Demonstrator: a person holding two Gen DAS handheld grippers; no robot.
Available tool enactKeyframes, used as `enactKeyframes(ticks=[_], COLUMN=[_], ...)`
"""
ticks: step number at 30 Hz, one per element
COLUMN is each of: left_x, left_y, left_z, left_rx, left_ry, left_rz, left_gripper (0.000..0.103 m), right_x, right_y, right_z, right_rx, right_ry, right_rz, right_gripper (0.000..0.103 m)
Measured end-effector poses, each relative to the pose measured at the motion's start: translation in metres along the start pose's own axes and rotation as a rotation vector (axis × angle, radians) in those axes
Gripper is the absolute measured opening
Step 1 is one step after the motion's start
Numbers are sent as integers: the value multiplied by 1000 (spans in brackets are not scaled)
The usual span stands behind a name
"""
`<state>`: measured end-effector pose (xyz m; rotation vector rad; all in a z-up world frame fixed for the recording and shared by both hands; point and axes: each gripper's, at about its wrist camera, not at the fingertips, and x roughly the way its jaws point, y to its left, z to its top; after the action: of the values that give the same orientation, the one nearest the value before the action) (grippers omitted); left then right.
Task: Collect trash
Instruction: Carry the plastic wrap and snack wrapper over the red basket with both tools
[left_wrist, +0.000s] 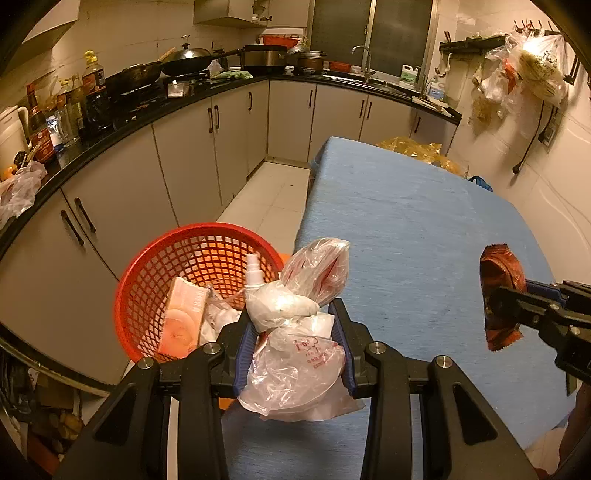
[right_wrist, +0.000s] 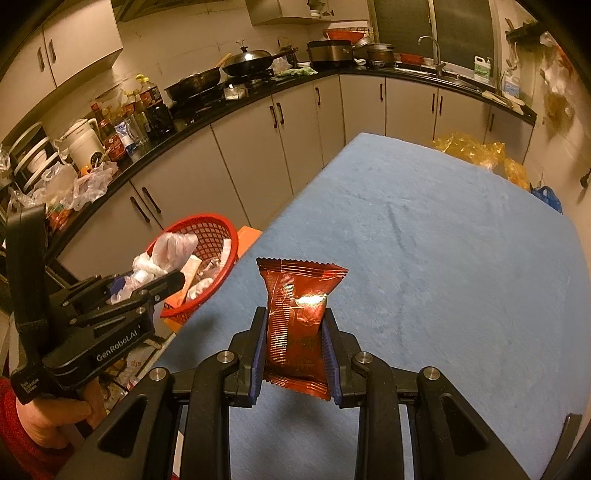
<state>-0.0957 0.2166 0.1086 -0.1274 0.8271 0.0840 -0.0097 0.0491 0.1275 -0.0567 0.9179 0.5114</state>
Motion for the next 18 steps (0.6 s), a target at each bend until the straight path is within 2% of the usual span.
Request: enactKeyframes(ticks=[18], left_x=[16], left_y=[58], left_z=[7], left_rx=[-16], left_ry=[25], left_rz=[22], left_gripper=[37], right_x=[38], right_y=[45], right_z=[27], right_rx=[-11], right_ry=[19], right_rz=[30], right_gripper=[30])
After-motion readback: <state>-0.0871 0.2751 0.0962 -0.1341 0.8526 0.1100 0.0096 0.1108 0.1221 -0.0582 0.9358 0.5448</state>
